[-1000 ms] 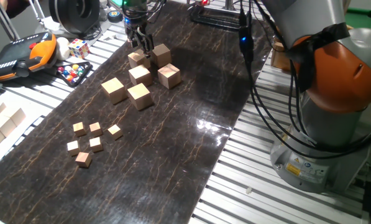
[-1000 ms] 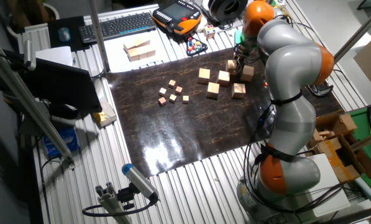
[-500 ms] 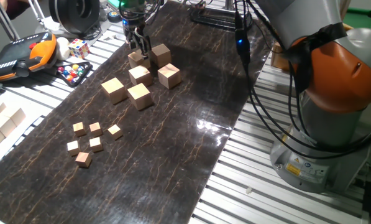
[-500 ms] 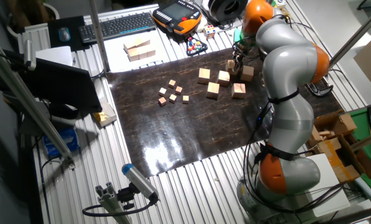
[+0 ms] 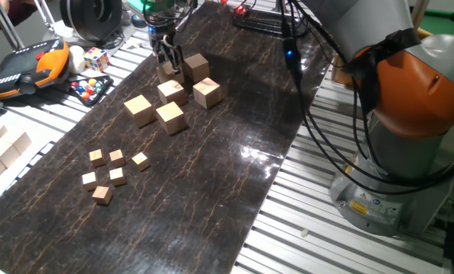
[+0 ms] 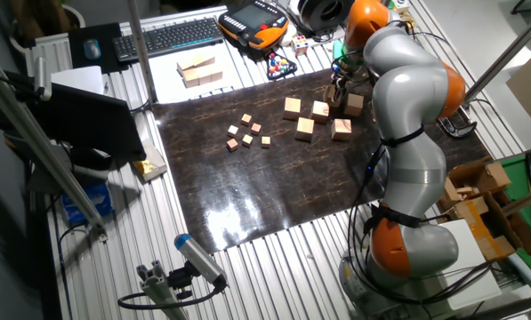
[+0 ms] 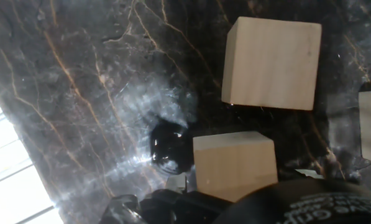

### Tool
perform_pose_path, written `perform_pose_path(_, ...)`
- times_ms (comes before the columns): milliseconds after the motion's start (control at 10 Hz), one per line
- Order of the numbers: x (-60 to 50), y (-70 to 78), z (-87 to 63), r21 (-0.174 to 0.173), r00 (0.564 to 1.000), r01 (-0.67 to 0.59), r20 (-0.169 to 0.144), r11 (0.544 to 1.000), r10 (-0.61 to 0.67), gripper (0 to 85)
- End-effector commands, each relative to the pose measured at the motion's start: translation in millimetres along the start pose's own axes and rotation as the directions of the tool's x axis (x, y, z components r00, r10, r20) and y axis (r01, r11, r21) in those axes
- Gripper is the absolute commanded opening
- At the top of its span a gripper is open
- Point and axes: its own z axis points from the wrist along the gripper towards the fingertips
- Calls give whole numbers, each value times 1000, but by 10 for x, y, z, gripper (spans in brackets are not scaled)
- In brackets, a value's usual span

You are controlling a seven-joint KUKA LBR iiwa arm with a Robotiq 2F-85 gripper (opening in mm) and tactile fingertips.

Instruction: Stack the blocks into a pyramid shape

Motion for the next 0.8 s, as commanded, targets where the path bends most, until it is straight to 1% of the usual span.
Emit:
perform_pose_path(0, -4, 0, 21, 1, 1000, 3, -5, 1000, -3, 840)
perform_pose_path(300, -4, 5, 60, 8, 1000, 10, -5, 1000, -10, 823)
perform_pose_path(400, -6, 6, 74, 8, 1000, 16, -5, 1000, -16, 803)
perform_pose_path(500, -11, 5, 95, 8, 1000, 24, -7, 1000, -24, 723)
perform_pose_path(700, -19, 3, 113, 8, 999, 32, -10, 999, -32, 447)
